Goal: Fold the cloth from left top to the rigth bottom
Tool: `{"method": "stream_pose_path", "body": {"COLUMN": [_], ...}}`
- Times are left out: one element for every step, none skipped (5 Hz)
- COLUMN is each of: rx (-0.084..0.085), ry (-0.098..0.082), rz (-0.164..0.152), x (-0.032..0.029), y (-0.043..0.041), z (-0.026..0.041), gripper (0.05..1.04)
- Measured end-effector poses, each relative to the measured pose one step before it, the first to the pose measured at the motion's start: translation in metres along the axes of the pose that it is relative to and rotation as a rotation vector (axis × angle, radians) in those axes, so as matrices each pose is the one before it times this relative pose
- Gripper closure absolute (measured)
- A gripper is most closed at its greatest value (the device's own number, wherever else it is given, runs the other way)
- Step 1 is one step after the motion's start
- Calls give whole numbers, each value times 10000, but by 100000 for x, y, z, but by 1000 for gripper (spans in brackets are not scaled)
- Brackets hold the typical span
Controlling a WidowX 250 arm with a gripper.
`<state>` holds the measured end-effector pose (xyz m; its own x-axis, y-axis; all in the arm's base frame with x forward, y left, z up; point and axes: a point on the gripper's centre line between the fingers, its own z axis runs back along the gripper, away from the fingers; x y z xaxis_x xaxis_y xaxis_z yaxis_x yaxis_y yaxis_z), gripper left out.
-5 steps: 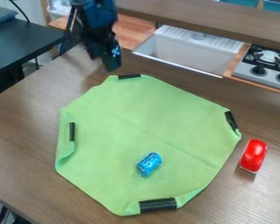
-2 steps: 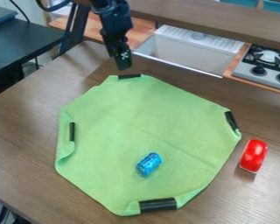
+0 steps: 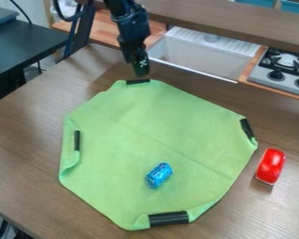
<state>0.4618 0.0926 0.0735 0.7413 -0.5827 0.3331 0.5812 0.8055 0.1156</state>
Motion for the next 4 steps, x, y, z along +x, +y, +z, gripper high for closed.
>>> {"method": "stream_pose_path", "body": {"rx": [34,122,92,-9], "ry": [240,208,227,216], "rz": [-19,109,73,51], "x": [500,154,-158,-349], "y": [780,955,589,25], "z": [-1352,-703,-929,-828], "gripper": [83,83,83,83]}}
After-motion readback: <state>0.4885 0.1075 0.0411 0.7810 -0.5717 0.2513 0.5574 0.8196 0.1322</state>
